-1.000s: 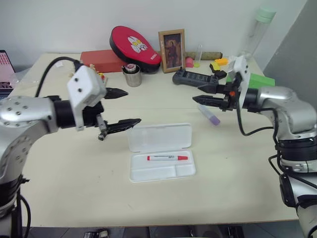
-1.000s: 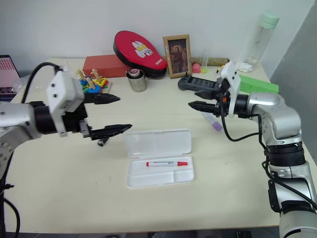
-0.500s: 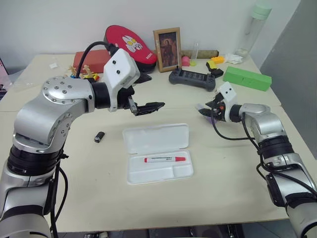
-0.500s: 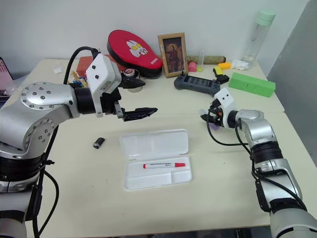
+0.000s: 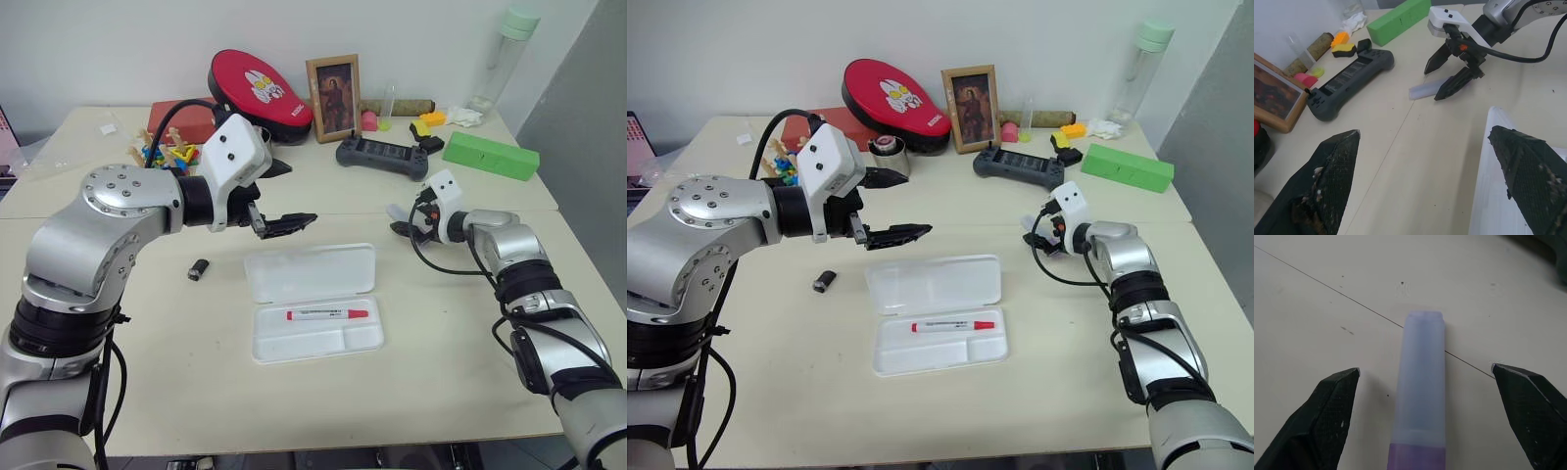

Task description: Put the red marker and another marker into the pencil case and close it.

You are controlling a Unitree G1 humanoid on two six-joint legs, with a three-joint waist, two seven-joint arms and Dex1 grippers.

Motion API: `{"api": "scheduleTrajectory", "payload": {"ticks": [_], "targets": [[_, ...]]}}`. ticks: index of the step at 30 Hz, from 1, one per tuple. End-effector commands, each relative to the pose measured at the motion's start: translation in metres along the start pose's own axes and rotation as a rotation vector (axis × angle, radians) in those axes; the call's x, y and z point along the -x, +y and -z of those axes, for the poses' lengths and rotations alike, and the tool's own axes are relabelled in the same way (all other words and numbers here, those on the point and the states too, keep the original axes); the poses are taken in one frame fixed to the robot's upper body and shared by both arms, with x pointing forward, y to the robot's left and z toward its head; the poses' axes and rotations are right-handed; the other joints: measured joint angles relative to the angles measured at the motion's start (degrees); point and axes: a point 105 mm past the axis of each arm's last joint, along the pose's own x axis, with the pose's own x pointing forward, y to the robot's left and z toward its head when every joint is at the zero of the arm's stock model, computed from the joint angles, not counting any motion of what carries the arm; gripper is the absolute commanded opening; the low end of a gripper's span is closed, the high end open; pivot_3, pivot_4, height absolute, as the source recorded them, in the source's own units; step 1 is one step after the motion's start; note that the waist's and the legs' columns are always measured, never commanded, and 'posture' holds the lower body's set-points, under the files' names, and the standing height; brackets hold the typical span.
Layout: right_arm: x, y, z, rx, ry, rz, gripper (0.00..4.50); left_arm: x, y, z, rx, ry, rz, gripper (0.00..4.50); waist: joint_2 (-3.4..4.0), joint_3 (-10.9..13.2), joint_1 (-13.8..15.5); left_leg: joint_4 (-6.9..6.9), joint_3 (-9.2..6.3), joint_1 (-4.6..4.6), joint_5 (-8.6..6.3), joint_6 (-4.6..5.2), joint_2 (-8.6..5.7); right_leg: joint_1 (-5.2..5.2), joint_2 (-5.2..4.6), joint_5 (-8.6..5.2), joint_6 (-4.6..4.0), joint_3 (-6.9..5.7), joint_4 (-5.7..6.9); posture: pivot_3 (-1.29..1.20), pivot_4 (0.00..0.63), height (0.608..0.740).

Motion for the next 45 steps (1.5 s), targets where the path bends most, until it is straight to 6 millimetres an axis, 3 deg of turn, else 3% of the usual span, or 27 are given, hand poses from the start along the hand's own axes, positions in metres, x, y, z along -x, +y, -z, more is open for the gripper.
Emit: {"api": "scheduleTrajectory", "payload": {"ticks": [1,7,22,29,31,34,38,41,45], "targets": [[0.001,-0.004,-0.007,0.011,-0.014,0.011,4.48,0.01,0.005,-0.012,-0.042,-0.032,-0.041,4.5,0.0,0.0,0.0,0.0,0.0,0.0,0.0,0.0,0.0,0.0,0.0,0.0,0.0,0.0,0.0,0.0,0.15,0.74],[-0.002,-0.003,0.011,0.008,0.044,0.017,4.48,0.011,0.006,-0.012,-0.042,-0.035,-0.05,4.5,0.0,0.0,0.0,0.0,-0.01,0.01,0.0,0.0,0.0,0.02,0.0,0.0,0.0,-0.01,0.0,0.0,0.15,0.74],[0.0,-0.002,0.009,0.079,0.026,0.008,1.09,0.01,0.006,-0.012,-0.043,-0.042,-0.053,4.5,0.0,0.0,0.0,0.03,-0.01,0.02,0.0,0.0,0.0,0.05,0.0,0.01,0.0,-0.01,0.01,0.0,0.15,0.74],[0.002,0.001,0.006,0.093,0.01,-0.017,1.12,0.01,0.004,-0.012,-0.04,-0.043,-0.045,4.5,0.0,0.0,0.0,0.03,-0.02,0.02,0.0,0.0,0.0,0.05,0.0,0.01,0.0,-0.01,0.01,0.0,0.15,0.74],[0.006,0.003,0.0,0.114,-0.009,-0.036,1.12,0.013,0.005,-0.011,-0.037,-0.04,-0.052,4.5,0.0,0.0,0.0,0.03,-0.01,0.02,0.0,0.0,0.0,0.05,0.0,0.0,0.01,-0.01,0.01,0.0,0.15,0.74],[0.023,0.005,-0.024,0.181,-0.082,-0.07,1.12,0.022,0.007,-0.011,-0.035,-0.031,-0.064,4.5,0.02,0.0,0.0,0.02,-0.01,0.01,0.0,0.0,0.0,0.03,0.0,0.0,0.01,-0.01,0.01,0.0,0.15,0.74],[0.05,0.023,-0.063,0.284,-0.16,-0.158,1.12,0.038,-0.005,0.001,-0.012,0.025,-0.03,4.5,0.21,0.2,-0.1,0.02,0.0,0.0,0.0,0.0,0.0,0.01,-0.01,0.0,0.01,0.01,0.0,0.0,0.15,0.74],[0.082,0.065,-0.1,0.365,-0.28,-0.351,1.12,0.057,-0.023,0.019,0.029,0.111,0.029,4.5,0.27,0.2,-1.0,-0.06,0.0,0.04,0.0,0.0,0.03,-0.01,0.01,-0.01,-0.01,0.01,0.01,0.0,0.15,0.74],[0.117,0.119,-0.105,0.471,-0.32,-0.62,1.12,0.073,-0.025,0.034,0.033,0.192,0.026,4.5,0.28,0.2,-0.8,-0.09,-0.02,0.03,-0.01,0.01,0.04,-0.02,0.0,-0.02,-0.03,-0.02,0.03,0.0,0.15,0.74]]}}
